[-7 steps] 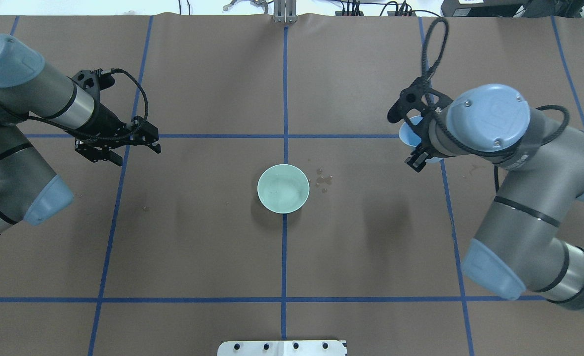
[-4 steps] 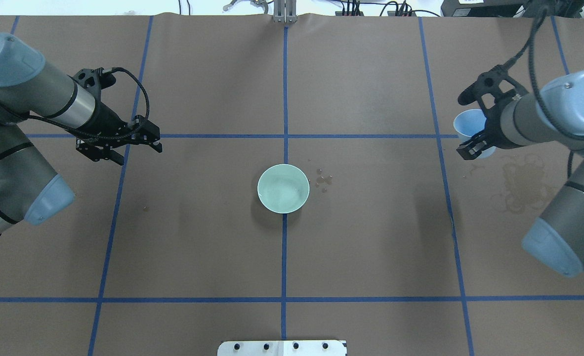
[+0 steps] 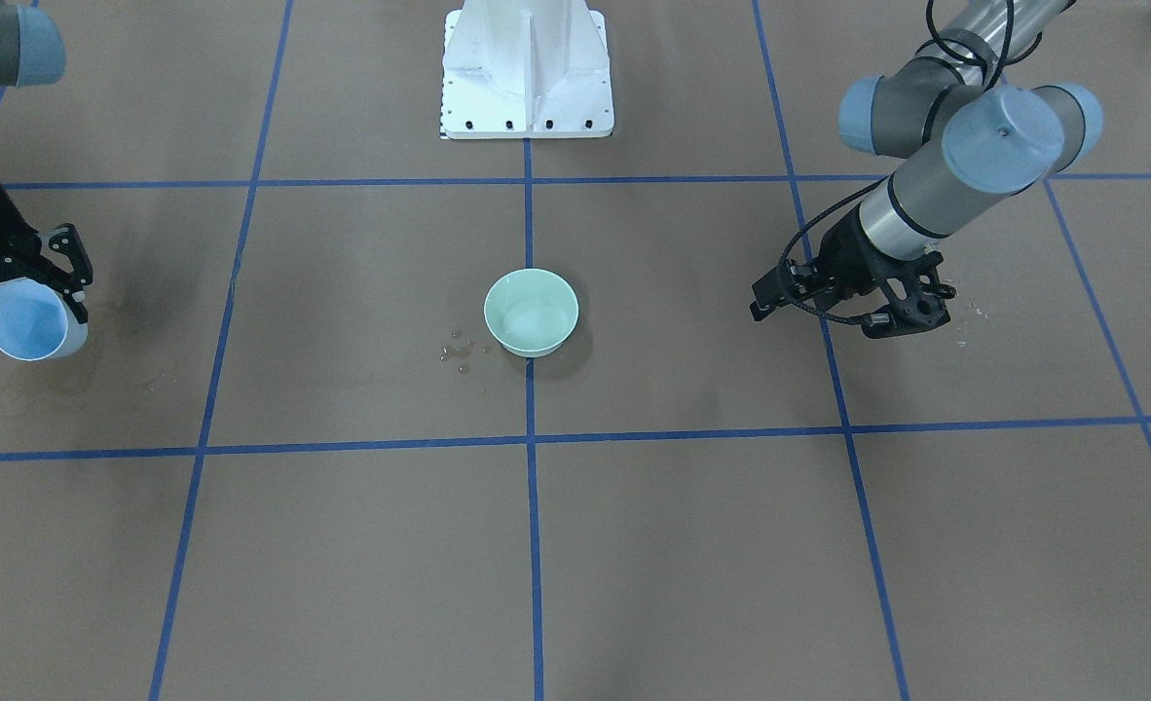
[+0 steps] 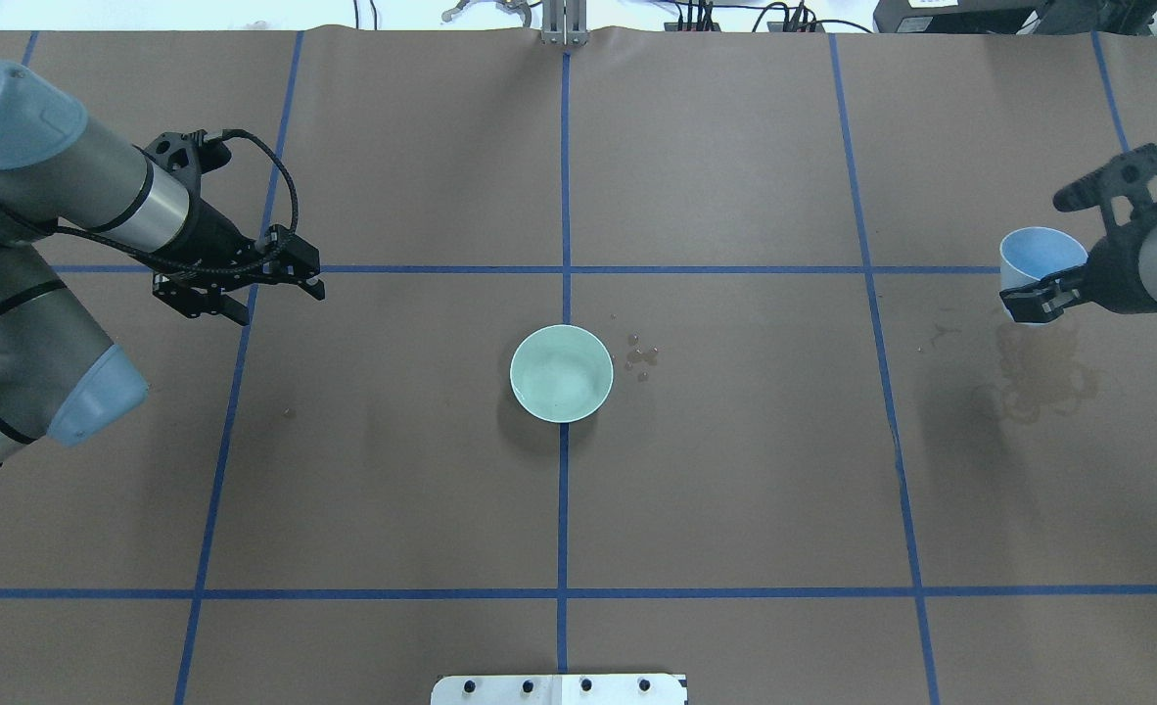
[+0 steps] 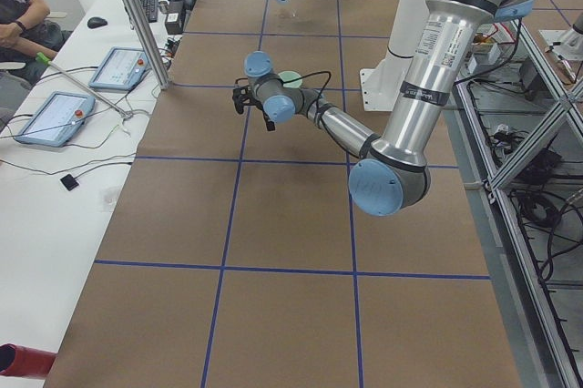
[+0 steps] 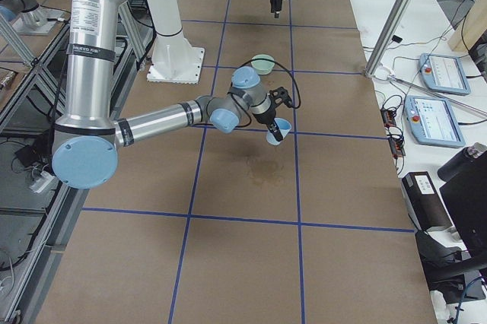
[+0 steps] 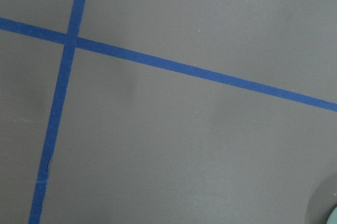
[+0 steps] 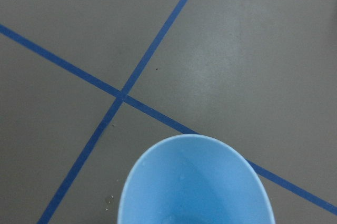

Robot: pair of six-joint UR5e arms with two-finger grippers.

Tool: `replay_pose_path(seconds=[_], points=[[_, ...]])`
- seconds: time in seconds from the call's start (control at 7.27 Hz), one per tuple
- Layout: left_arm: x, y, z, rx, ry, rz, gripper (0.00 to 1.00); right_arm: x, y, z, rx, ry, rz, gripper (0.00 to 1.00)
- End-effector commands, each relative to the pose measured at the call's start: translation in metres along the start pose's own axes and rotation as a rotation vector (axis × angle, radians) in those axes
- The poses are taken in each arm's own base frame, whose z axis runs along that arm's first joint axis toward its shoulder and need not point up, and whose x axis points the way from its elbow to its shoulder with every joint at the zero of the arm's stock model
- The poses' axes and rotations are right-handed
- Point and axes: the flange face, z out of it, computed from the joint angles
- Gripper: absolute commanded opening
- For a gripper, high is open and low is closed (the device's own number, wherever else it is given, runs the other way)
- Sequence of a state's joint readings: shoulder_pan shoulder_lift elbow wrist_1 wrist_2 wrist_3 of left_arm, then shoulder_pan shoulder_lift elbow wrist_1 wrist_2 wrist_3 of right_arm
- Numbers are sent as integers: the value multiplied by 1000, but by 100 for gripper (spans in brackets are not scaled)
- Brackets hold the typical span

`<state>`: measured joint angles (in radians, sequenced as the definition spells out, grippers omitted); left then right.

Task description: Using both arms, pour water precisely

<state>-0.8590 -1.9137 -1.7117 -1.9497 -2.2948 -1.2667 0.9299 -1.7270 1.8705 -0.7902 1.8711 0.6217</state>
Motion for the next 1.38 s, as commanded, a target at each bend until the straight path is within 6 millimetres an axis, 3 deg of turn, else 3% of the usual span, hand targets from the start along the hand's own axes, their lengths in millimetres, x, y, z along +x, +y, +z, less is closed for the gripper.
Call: replay_pose_path(seconds=[0.0, 0.41, 0.69, 1.24], points=[[-2, 2, -1, 0, 1, 0, 100, 39, 51, 0, 148, -109, 190, 0], [0, 3, -3, 3, 4, 2, 100, 54, 78, -11, 221, -67, 178, 0], [2, 5, -7, 6, 9, 7, 100, 32, 106, 2, 264, -33, 118, 0], [6, 9, -11, 10, 16, 14, 100, 31, 130, 5, 275, 16, 101, 0]])
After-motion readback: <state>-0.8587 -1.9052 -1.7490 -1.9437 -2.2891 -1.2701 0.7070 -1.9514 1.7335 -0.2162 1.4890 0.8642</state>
